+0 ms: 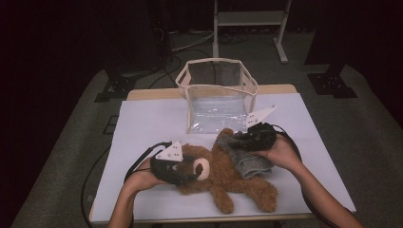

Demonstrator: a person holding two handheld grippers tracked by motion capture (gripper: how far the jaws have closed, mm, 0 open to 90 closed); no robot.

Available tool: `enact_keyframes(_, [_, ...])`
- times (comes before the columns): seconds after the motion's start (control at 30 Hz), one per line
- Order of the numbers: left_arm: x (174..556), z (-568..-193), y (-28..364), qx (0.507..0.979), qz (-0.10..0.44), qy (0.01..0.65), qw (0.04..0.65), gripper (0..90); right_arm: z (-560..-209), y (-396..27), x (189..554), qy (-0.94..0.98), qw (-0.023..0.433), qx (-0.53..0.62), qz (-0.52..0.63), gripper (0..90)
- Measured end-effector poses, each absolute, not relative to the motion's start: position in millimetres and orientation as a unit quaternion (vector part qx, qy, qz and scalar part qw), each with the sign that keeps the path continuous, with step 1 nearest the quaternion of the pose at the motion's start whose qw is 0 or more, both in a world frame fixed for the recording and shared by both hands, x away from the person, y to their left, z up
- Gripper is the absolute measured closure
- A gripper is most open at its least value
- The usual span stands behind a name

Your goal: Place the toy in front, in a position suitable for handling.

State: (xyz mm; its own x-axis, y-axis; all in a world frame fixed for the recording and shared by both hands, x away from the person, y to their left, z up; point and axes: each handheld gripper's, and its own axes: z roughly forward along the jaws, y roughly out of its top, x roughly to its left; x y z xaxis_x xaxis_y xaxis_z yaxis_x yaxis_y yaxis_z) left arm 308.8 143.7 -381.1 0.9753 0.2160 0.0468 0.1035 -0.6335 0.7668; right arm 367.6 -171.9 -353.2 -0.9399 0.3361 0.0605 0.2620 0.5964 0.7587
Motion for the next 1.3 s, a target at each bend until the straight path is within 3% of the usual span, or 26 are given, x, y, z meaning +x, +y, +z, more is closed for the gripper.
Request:
enact_keyframes(0.3, [308.6,-381.0,143.0,0.9,0.067,0.093,0.42,40.0,-340.1,-205.8,333.5,0.886,0.035,0.158,0.435,78.2])
enact_keyframes(0.47, [309.0,-380.0,143.6,0.901,0.073,0.088,0.418,39.3,-353.0,-198.9,325.3,0.89,0.025,0.149,0.43,78.3])
enact_keyframes(0.83, [309.4,-375.8,163.3,0.897,0.115,0.099,0.415,19.8,-372.0,-205.0,333.2,0.878,0.011,0.166,0.449,78.6])
enact_keyframes(1.3, [313.9,-408.4,172.1,0.887,0.136,0.073,0.436,16.3,-371.3,-218.0,329.4,0.871,0.021,0.177,0.457,78.4])
